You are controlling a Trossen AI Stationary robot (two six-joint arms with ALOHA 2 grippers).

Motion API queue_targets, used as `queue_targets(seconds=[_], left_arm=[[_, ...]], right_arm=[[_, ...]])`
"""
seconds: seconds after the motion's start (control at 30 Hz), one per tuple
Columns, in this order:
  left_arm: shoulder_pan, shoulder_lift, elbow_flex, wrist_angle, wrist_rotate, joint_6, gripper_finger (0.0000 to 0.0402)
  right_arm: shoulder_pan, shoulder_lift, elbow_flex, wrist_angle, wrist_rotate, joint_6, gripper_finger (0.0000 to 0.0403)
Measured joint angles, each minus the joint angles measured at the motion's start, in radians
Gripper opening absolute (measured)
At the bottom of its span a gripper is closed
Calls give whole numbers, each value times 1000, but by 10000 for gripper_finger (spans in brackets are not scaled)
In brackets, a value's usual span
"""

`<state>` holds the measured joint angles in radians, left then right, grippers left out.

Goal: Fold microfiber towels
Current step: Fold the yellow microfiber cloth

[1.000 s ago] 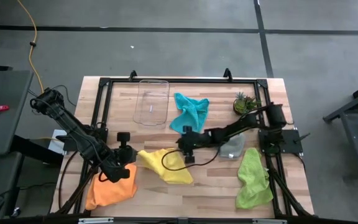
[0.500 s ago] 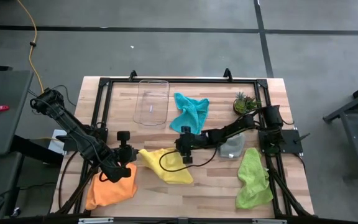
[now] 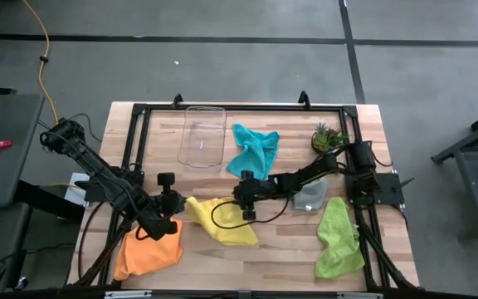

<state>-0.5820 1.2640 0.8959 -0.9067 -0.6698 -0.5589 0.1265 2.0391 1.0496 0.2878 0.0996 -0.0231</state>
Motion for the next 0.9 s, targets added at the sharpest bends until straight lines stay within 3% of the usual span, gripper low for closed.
queue_targets(seconds=[0.47,0.9], left_arm=[[79,0,0,23,39,39,0],[79,0,0,37,38,39,0]], right_arm=[[0,8,0,1,1,0,158],[-2,8,-1,9,2,23,26]])
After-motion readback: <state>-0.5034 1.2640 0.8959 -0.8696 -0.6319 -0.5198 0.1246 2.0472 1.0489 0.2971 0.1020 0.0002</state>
